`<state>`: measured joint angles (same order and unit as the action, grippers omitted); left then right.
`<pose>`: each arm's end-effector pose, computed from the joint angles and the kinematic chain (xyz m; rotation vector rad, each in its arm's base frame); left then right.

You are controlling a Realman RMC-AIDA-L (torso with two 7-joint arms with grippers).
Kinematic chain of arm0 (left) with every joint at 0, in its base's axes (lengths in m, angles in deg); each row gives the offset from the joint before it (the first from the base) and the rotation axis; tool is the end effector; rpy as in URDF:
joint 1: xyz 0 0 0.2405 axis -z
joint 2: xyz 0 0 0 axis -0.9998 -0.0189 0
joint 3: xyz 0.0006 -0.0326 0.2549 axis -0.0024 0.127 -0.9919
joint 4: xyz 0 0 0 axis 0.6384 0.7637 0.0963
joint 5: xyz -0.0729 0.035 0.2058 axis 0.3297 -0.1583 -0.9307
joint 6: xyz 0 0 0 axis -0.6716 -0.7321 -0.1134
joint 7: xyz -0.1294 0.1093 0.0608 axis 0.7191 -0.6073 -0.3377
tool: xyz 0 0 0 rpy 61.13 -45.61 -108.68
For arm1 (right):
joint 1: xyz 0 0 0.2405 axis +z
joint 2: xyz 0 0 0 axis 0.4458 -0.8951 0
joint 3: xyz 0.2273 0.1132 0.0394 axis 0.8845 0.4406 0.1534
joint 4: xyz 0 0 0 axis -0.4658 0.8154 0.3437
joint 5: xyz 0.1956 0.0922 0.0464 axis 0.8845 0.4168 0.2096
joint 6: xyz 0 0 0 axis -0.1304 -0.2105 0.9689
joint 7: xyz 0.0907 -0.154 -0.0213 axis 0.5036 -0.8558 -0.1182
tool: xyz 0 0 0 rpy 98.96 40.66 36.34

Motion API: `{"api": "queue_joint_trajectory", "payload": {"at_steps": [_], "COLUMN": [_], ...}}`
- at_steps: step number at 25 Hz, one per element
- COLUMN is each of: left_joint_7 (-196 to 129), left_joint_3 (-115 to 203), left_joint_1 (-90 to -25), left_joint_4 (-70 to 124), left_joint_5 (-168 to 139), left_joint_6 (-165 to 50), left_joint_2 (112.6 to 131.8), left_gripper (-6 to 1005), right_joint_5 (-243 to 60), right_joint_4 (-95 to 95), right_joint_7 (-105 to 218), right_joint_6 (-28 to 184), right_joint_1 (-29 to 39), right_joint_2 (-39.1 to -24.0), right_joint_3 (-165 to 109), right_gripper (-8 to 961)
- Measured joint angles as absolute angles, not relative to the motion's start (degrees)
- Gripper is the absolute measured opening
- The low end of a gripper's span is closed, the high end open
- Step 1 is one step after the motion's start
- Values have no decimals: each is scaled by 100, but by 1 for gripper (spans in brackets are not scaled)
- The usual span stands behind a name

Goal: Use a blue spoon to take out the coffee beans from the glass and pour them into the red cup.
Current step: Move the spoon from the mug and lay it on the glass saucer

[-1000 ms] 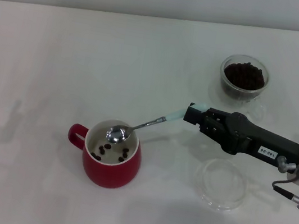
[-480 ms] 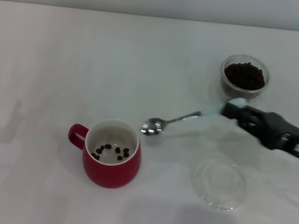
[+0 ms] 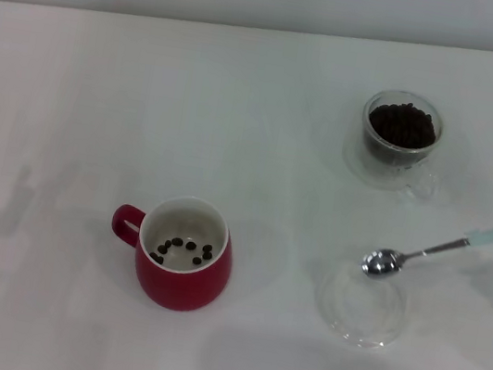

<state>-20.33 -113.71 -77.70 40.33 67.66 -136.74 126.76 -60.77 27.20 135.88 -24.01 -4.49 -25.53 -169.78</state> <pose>-0.3283 0.2651 -0.0420 -1.5642 -0.6085 -0.9554 0.3707 0.2403 0.0597 -2.2358 1.3391 1.0379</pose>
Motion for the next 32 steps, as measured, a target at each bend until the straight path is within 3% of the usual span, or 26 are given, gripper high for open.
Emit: {"api": "queue_joint_trajectory", "payload": {"at_steps": [17, 32], "left_joint_7": [-2067, -2067], "left_joint_3": [-11369, -11369], "left_joint_1": [-7776, -7811], "left_joint_4": [4021, 4022], "left_joint_5": [6745, 6742], "left_joint_6": [-13672, -13683], "left_joint_2": [12674, 12674], "left_gripper": [727, 727], "right_joint_5": [-6144, -6144], "right_joint_4": [2797, 2776], "right_joint_7": [13558, 13617], "right_joint_6": [-1654, -1246], "right_joint_1": [-411, -388], "right_joint_2": [-2786, -2828], "right_joint_3": [-17648, -17724], "right_gripper": [240, 280]}}
